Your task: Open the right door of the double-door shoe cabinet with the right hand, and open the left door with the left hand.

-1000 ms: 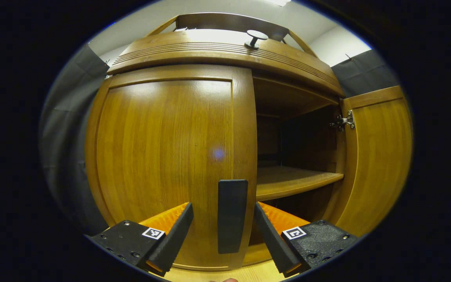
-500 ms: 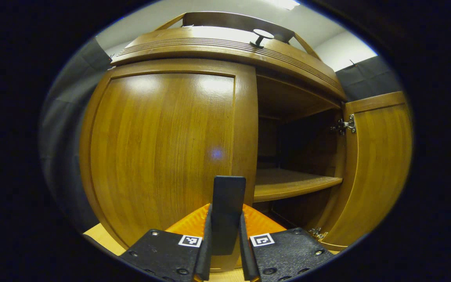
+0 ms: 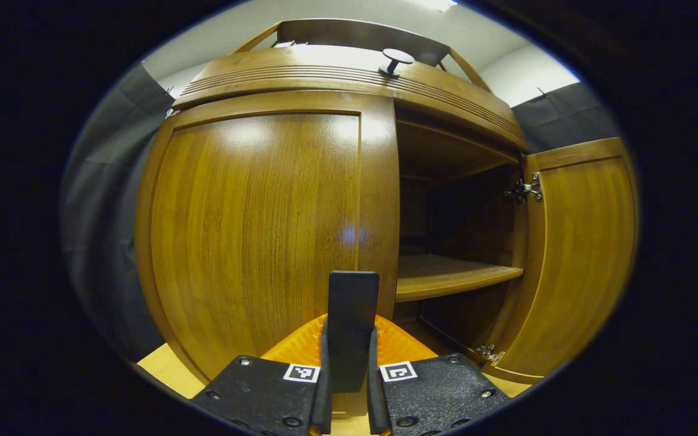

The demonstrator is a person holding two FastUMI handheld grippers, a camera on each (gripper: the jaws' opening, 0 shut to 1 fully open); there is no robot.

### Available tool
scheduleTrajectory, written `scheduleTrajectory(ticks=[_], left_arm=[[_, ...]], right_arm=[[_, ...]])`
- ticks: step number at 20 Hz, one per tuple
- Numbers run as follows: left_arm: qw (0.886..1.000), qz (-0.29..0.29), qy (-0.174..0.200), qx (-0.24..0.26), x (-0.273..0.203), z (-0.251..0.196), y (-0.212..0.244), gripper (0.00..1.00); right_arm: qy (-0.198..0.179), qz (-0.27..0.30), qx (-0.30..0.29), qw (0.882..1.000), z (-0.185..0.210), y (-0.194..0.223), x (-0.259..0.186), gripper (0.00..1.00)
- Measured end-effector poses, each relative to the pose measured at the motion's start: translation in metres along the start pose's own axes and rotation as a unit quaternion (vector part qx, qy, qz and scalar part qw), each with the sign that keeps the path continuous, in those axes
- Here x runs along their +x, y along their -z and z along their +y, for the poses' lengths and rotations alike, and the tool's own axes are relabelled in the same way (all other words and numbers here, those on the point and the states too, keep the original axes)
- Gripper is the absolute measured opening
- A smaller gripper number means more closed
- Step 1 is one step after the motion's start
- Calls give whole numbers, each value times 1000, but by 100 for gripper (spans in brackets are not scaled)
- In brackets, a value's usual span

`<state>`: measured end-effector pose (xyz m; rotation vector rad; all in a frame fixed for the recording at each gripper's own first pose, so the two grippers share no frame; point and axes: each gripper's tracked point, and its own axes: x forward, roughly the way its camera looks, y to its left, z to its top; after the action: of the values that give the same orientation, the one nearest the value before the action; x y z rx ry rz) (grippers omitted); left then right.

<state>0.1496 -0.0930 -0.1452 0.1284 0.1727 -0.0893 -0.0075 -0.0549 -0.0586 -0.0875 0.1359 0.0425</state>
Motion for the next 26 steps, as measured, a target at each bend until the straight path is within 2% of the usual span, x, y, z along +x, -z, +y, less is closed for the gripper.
scheduleTrajectory(ticks=[2,3,4,8,9,10,15,17,20,22,26], left_arm=[[1000,1,2,2,-14,2,-3,22],[1000,4,3,3,-24,3,-4,23],[1000,8,3,5,-33,5,-5,23],[1000,16,-9,11,-74,20,-9,24],[1000,17,-11,12,-84,25,-11,24],[1000,17,-12,13,-94,30,-13,23],[999,22,-42,24,-143,62,-18,22],[998,16,-57,30,-157,76,-23,20],[998,1,-59,31,-170,92,-27,19],[998,0,-60,34,-176,99,-26,15],[996,-8,-73,47,-187,116,-28,14]], right_arm=[[2,2,3,1000,-1,1,-2,100],[3,3,4,1000,-2,3,-2,100],[3,4,5,1000,-3,3,-3,95],[-1,1,9,1000,-1,4,-7,95],[-1,2,10,1000,-2,6,-7,100],[-2,3,11,1000,-1,6,-8,100],[-9,-3,11,1000,1,4,-11,88],[-14,-3,10,1000,4,5,-11,88],[-20,0,-1,1000,6,6,-10,88],[-23,4,-4,1000,7,8,-8,100],[-28,3,-2,1000,13,8,-6,97]])
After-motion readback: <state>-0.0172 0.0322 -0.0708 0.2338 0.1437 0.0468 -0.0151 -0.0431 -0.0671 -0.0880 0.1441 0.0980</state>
